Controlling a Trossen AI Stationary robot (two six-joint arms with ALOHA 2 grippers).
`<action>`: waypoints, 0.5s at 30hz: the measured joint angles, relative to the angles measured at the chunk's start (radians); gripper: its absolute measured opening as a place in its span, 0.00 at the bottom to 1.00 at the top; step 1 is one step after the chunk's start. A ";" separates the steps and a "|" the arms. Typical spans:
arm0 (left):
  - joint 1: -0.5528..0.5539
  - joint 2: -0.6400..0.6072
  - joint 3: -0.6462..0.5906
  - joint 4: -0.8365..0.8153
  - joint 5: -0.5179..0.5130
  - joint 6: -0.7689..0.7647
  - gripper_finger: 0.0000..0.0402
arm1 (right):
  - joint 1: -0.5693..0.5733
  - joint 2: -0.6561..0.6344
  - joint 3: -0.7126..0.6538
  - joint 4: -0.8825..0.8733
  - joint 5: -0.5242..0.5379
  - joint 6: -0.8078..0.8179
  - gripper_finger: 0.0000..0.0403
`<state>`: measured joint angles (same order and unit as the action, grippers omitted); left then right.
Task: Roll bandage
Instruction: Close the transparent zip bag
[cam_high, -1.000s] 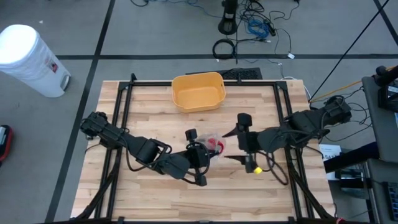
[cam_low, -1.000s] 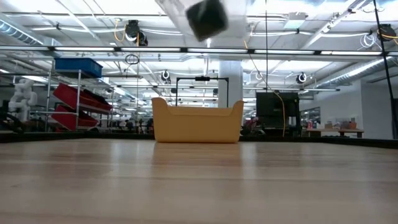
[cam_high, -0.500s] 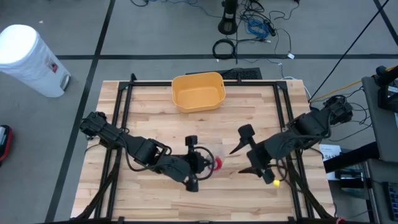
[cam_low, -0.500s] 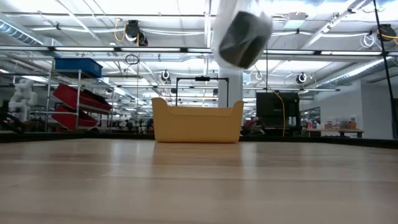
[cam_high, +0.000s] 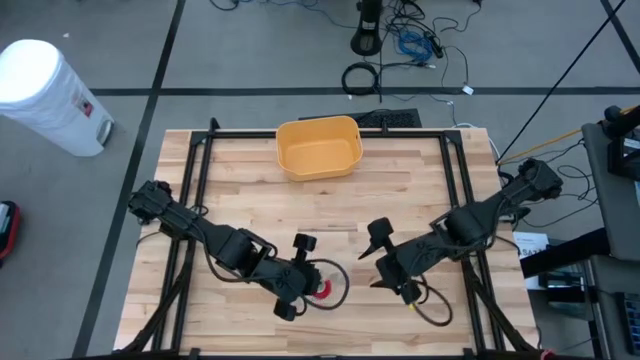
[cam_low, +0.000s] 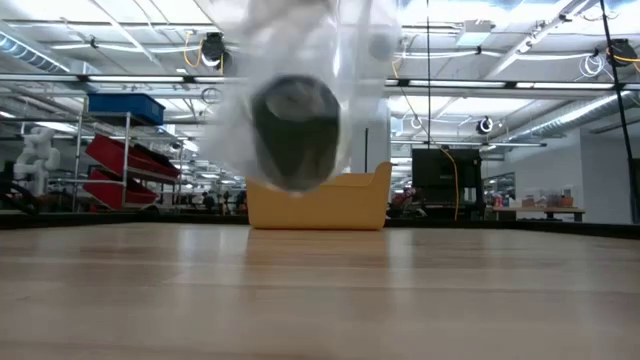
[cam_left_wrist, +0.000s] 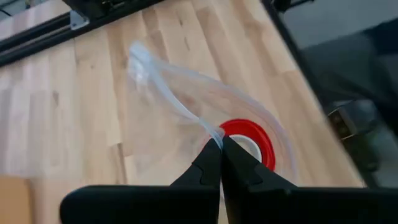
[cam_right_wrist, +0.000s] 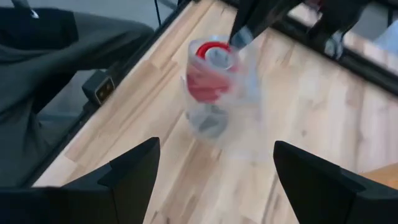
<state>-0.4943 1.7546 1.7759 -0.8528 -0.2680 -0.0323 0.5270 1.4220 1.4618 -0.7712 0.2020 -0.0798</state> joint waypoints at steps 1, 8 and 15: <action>-0.005 0.001 -0.006 0.001 -0.015 0.013 0.00 | 0.000 0.000 -0.030 0.021 0.000 0.008 0.74; -0.017 0.015 -0.022 0.014 -0.049 0.014 0.00 | 0.018 0.001 -0.223 0.233 0.034 0.023 0.74; -0.019 0.055 -0.022 0.017 -0.048 0.012 0.00 | 0.039 0.000 -0.291 0.443 0.115 -0.145 0.74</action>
<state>-0.5137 1.8096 1.7538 -0.8362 -0.3164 -0.0202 0.5659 1.4220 1.1713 -0.3281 0.3167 -0.2246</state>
